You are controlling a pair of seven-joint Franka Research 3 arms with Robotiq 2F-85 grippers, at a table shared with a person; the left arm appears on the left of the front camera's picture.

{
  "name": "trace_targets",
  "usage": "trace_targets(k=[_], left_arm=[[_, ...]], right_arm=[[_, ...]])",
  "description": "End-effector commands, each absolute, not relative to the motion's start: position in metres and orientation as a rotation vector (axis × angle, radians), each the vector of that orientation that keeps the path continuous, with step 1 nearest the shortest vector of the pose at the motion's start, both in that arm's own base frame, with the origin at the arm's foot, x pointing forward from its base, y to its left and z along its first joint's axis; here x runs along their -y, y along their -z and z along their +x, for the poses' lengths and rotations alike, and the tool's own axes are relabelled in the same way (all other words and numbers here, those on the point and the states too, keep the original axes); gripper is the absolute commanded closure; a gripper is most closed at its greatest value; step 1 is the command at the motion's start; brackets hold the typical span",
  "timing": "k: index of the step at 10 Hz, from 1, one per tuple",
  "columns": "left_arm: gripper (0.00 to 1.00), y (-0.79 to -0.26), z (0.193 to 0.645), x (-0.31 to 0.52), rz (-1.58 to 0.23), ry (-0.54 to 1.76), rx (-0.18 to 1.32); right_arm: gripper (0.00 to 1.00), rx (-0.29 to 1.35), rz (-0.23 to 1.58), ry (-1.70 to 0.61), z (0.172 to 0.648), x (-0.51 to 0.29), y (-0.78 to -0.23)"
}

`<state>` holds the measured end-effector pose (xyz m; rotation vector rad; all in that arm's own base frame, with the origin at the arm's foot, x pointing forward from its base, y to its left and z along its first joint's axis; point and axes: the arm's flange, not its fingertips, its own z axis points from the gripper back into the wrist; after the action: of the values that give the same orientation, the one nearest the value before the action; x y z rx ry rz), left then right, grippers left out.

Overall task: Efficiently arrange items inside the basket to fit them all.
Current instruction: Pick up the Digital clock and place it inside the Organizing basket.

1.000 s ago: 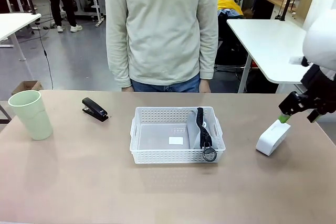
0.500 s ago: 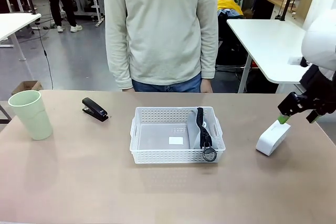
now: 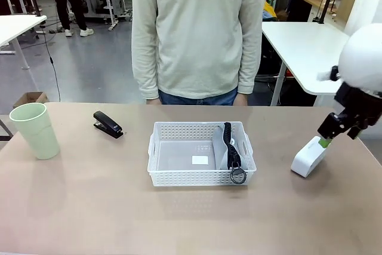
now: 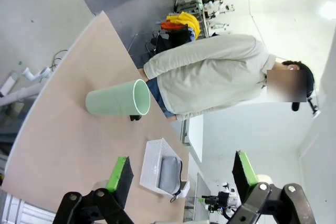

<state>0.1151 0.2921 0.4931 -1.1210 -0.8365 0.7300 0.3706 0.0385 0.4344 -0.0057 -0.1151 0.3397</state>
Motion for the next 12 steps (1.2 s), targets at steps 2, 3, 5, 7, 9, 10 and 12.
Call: trace_targets(k=[2,3,5,7,9,10,12], left_arm=[[0.00,-0.494,0.108,-0.295,-1.124,-0.714,0.870],[0.00,-0.494,0.108,-0.295,-1.124,-0.714,0.870],[0.00,-0.494,0.108,-0.295,-1.124,-0.714,0.870],[0.00,-0.494,0.108,-0.295,-1.124,-0.714,0.870],[0.00,-0.494,0.108,-0.295,-1.124,-0.714,0.870],[0.00,-0.494,0.108,-0.295,-1.124,-0.714,0.870],[0.00,-0.494,0.108,-0.295,-1.124,-0.714,0.870]], right_arm=[[0.00,0.032,-0.223,-1.276,0.400,-0.025,-0.426],[0.00,0.084,-0.169,-1.549,0.406,-0.023,-0.424],[0.00,0.193,-0.071,-1.916,0.418,-0.020,-0.417],[0.00,0.362,0.172,-2.237,0.430,-0.015,-0.408],[0.00,0.344,0.307,-2.422,0.439,-0.016,-0.398],[0.00,0.284,0.258,-2.477,0.439,-0.021,-0.394],[0.00,0.250,-0.048,-1.897,0.432,-0.032,-0.401]])
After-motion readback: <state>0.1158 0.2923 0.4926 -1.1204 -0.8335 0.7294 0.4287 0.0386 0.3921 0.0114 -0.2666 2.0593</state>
